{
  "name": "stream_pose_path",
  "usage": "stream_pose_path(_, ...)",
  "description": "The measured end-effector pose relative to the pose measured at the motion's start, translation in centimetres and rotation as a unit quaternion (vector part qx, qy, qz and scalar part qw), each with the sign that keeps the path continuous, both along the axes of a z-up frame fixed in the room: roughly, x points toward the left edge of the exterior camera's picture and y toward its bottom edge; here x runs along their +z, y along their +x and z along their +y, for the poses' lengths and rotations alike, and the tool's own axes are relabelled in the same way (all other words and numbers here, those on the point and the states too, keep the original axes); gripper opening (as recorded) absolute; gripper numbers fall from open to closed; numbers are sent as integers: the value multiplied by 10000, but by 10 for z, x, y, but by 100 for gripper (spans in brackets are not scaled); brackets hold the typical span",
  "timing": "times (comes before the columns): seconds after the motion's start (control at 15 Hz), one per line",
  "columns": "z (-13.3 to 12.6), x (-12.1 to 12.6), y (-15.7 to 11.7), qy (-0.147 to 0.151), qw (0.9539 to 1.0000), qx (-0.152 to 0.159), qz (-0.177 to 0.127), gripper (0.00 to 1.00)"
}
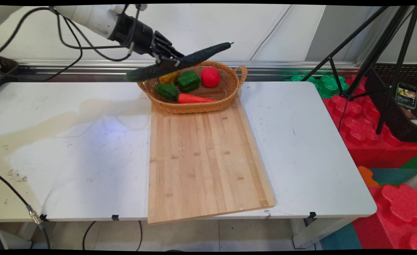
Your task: Place the picked object on the cutting board
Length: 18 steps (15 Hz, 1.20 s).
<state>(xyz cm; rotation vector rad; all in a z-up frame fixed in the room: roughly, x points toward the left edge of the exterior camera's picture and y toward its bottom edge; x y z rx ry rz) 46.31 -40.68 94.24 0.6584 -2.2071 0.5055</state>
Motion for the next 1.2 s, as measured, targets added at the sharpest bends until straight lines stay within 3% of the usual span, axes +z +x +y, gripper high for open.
stream_pose_path(0.33, 32, 5, -2, 229, 9993, -290, 86, 0)
stream_pose_path(0.6, 55, -2, -16, 432, 9966, -699, 66, 0)
stream_pose_path(1.2, 84, -50, -68, 869, 9878, -1287, -104, 0)
